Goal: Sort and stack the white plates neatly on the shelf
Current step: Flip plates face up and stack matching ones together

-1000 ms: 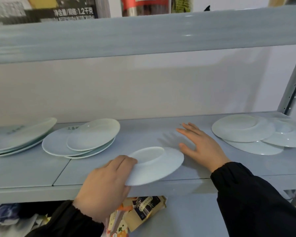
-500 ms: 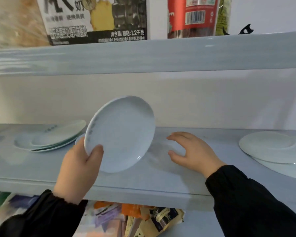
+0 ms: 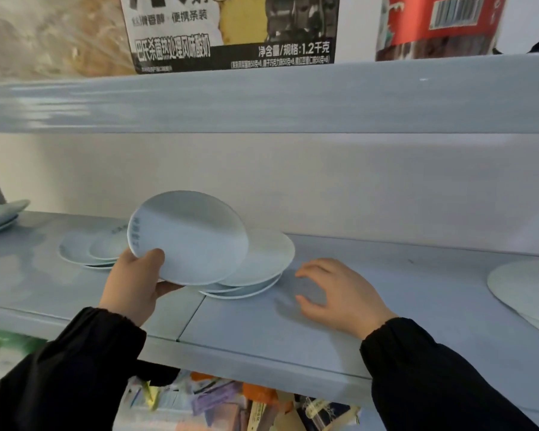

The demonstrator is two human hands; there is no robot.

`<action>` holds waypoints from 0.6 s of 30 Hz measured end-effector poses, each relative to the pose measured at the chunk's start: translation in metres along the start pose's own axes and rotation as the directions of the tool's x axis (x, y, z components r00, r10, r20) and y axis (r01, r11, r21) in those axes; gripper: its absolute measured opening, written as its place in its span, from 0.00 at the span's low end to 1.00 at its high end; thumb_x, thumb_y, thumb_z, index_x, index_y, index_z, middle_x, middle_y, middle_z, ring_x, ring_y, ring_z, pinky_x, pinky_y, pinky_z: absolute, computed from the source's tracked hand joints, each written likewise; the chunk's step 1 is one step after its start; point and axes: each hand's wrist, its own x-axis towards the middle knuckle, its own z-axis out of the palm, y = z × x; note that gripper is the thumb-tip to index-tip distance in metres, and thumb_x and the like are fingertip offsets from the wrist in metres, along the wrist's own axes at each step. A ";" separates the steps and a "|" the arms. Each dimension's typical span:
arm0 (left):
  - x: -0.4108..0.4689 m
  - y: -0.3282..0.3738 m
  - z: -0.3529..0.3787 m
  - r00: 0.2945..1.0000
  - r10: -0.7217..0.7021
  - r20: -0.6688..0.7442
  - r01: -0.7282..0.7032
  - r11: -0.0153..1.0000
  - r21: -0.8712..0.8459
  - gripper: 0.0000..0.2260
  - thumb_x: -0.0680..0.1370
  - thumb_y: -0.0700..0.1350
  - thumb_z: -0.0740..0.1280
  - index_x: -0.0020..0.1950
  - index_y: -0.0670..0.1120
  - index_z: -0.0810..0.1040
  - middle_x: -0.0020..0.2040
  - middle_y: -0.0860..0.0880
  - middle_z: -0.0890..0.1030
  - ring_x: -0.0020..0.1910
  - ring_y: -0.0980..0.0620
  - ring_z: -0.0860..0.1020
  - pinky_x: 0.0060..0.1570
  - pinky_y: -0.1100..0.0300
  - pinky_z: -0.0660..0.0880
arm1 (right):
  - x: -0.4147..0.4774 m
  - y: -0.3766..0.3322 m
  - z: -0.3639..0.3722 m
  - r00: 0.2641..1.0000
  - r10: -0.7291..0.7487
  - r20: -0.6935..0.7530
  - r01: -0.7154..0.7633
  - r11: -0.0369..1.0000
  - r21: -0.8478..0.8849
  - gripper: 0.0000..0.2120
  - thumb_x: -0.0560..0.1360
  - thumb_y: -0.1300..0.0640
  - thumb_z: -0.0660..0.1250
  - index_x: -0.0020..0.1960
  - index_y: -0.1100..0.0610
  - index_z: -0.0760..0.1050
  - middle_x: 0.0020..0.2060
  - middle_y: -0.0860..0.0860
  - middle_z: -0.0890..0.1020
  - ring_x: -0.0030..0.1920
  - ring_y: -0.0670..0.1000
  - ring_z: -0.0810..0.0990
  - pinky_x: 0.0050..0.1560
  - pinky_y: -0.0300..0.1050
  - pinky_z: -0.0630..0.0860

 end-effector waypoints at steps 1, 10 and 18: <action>0.006 -0.004 0.001 1.000 -0.019 0.005 0.019 1.000 -0.021 0.18 0.76 0.35 0.57 0.65 0.43 0.72 0.59 0.45 0.78 0.56 0.42 0.78 0.39 0.51 0.81 | 0.000 0.002 0.001 1.000 0.006 0.005 -0.006 1.000 -0.011 0.25 0.72 0.37 0.57 0.64 0.46 0.77 0.60 0.41 0.78 0.61 0.44 0.74 0.56 0.38 0.72; 0.032 -0.023 0.006 0.993 -0.101 0.066 0.100 0.995 0.028 0.14 0.76 0.31 0.56 0.56 0.43 0.75 0.54 0.41 0.81 0.51 0.40 0.80 0.37 0.50 0.81 | 0.001 0.006 0.005 0.998 0.004 0.056 -0.003 1.000 -0.022 0.07 0.75 0.45 0.61 0.48 0.46 0.74 0.41 0.42 0.76 0.44 0.45 0.76 0.44 0.43 0.75; 0.051 -0.024 -0.003 0.992 0.107 -0.064 -0.054 0.833 0.551 0.21 0.70 0.38 0.65 0.63 0.41 0.72 0.56 0.43 0.78 0.36 0.45 0.80 0.35 0.53 0.79 | 0.000 0.004 0.004 0.998 -0.008 0.063 0.008 1.000 -0.015 0.09 0.74 0.44 0.59 0.46 0.46 0.74 0.40 0.42 0.76 0.43 0.45 0.75 0.42 0.43 0.75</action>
